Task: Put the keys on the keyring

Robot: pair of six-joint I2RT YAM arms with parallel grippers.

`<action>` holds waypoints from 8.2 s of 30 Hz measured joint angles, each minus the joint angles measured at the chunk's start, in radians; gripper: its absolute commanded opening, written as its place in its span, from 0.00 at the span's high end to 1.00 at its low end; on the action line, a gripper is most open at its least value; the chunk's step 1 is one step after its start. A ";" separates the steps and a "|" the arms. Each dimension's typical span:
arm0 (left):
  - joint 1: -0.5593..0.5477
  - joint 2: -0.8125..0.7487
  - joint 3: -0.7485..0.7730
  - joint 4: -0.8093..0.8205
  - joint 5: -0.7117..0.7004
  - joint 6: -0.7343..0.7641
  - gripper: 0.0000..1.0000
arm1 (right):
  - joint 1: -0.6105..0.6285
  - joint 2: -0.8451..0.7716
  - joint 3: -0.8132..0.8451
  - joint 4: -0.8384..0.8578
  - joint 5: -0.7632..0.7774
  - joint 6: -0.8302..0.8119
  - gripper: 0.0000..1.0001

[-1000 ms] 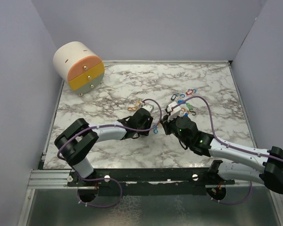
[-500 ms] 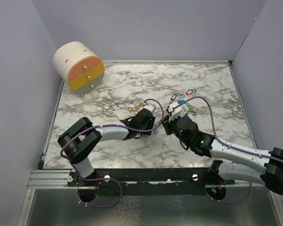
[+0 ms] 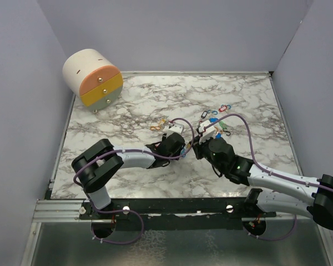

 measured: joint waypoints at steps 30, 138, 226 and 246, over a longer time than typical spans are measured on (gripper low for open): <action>-0.029 0.018 -0.016 0.044 -0.092 -0.034 0.59 | 0.000 0.000 -0.001 -0.002 0.006 0.000 0.99; -0.035 -0.314 0.014 -0.105 0.141 0.022 1.00 | 0.000 0.122 -0.121 0.241 -0.120 -0.016 0.99; -0.021 -0.566 -0.268 -0.043 -0.101 -0.111 0.01 | -0.254 0.392 0.081 0.169 0.160 0.074 0.56; -0.034 -0.296 -0.157 -0.019 -0.086 -0.142 0.10 | -0.275 0.142 0.026 0.111 0.076 0.126 0.46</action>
